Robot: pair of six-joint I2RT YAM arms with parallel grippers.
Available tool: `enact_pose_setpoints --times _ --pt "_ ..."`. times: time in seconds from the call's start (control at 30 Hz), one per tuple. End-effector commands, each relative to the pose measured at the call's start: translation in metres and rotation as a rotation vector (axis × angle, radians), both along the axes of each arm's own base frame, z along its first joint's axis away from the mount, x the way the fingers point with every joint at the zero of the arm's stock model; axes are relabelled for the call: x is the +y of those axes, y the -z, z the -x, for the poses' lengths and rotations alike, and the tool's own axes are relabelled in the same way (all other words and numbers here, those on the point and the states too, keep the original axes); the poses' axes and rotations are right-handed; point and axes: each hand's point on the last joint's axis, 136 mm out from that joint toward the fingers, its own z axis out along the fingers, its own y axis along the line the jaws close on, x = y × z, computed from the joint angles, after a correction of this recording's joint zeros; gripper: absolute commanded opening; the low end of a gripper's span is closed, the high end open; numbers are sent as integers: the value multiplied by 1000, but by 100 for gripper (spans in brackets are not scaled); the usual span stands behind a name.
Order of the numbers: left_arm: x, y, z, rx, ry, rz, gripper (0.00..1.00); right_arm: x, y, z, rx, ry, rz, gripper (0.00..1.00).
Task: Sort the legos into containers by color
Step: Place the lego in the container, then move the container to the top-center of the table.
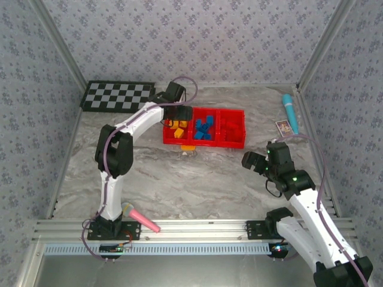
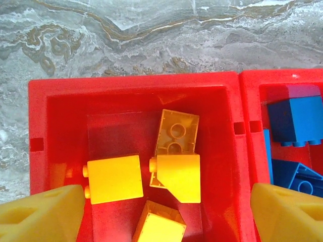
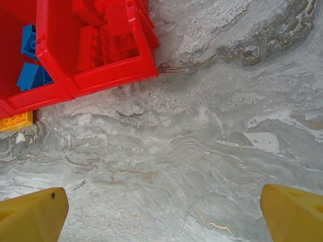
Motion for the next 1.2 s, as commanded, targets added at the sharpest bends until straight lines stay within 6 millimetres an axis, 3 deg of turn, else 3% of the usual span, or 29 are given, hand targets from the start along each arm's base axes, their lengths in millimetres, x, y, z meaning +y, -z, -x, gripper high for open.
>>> enact_pose_setpoints --times 0.0,0.13,0.37,0.53,0.67,0.9,1.17 --pt "0 -13 12 -11 31 44 92 -5 2 2 7 19 16 100" --pt "8 -13 42 -11 25 87 100 -5 3 0 5 19 16 100" --pt "19 -7 120 2 23 110 97 -1 5 -6 -4 8 5 100" --pt "10 9 163 55 30 135 96 5 6 -10 -3 2 -17 100" --pt "0 29 169 105 17 151 95 8 6 -10 -7 -2 -25 100" --pt "-18 62 157 180 15 131 99 1 2 1 -10 5 4 100" --pt "-27 75 139 185 7 123 100 -2 4 10 1 10 3 100"
